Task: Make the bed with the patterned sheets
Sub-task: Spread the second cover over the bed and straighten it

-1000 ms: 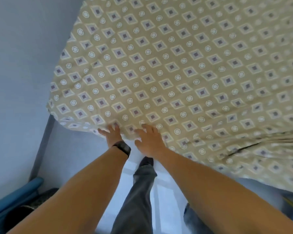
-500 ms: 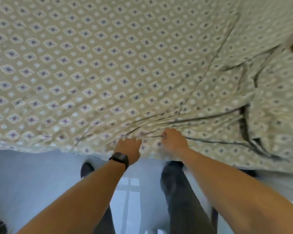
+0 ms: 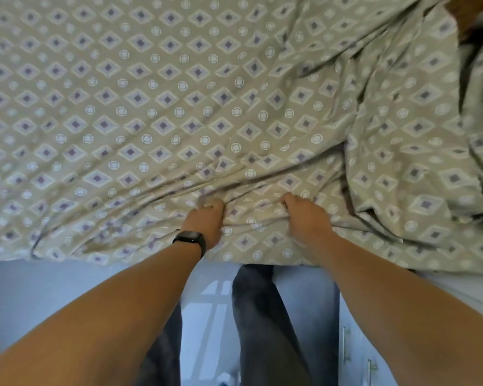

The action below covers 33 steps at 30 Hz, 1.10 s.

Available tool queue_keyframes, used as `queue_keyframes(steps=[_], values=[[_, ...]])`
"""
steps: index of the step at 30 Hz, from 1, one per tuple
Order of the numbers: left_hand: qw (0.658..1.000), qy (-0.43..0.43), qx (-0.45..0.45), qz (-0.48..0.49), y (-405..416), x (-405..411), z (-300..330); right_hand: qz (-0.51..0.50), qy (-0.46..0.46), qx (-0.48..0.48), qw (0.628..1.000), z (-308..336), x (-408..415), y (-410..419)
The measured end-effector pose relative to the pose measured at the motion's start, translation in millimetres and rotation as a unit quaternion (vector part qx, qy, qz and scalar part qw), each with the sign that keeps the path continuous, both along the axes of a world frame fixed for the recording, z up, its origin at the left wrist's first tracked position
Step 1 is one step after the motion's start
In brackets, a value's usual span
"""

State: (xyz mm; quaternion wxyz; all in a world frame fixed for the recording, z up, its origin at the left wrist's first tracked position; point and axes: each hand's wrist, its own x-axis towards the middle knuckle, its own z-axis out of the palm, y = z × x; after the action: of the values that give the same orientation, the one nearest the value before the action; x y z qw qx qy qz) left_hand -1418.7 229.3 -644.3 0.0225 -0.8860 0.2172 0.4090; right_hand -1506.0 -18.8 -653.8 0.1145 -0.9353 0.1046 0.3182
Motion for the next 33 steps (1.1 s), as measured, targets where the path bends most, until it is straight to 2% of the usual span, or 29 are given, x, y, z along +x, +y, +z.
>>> queue_keyframes(steps=[2, 5, 7, 9, 13, 16, 17, 19, 22, 26, 29, 31, 33], values=[[0.995, 0.098, 0.020, -0.003, -1.5, -19.4, 9.1, 0.023, 0.116, 0.076, 0.990, 4.5, -17.5, -11.4], [0.972, 0.230, 0.017, -0.040, -14.1, -64.0, 30.7, 0.107, 0.330, 0.102, 0.932, 18.6, -54.6, -29.3], [0.967, 0.254, -0.013, -0.025, -23.7, -90.9, 43.3, 0.110, 0.371, 0.095, 0.917, 31.2, -75.8, -34.9], [0.969, 0.245, -0.034, -0.014, -28.8, -107.8, 48.5, 0.081, 0.337, 0.101, 0.932, 39.9, -91.4, -41.3], [0.984, 0.172, -0.047, -0.023, -24.7, -117.2, 57.4, 0.008, 0.201, 0.080, 0.976, 51.5, -112.9, -42.7], [0.981, 0.174, -0.080, 0.042, -22.5, -123.1, 58.8, -0.034, 0.127, 0.059, 0.990, 58.8, -123.7, -35.1], [0.977, 0.183, -0.090, 0.060, -23.1, -126.7, 61.5, -0.042, 0.132, 0.054, 0.989, 62.3, -128.0, -33.0], [0.974, 0.188, -0.105, 0.075, -23.1, -140.9, 65.5, -0.030, 0.198, 0.049, 0.978, 70.8, -138.8, -28.3], [0.980, 0.158, -0.103, 0.057, -26.6, -161.0, 68.2, -0.014, 0.258, 0.030, 0.966, 75.8, -153.3, -28.6], [0.988, 0.115, -0.090, 0.048, -25.0, -179.8, 66.0, -0.007, 0.236, 0.005, 0.972, 83.1, -168.2, -25.0], [0.988, 0.136, -0.059, 0.029, -28.0, -189.1, 69.3, -0.048, 0.231, 0.068, 0.969, 87.8, -181.9, -19.2], [0.987, 0.148, -0.053, 0.030, -33.7, -191.3, 72.5, -0.080, 0.196, 0.113, 0.971, 93.4, -182.8, -23.8], [0.987, 0.148, -0.055, 0.032, -41.8, -190.8, 75.1, -0.122, 0.134, 0.107, 0.978, 101.2, -178.0, -35.7]])
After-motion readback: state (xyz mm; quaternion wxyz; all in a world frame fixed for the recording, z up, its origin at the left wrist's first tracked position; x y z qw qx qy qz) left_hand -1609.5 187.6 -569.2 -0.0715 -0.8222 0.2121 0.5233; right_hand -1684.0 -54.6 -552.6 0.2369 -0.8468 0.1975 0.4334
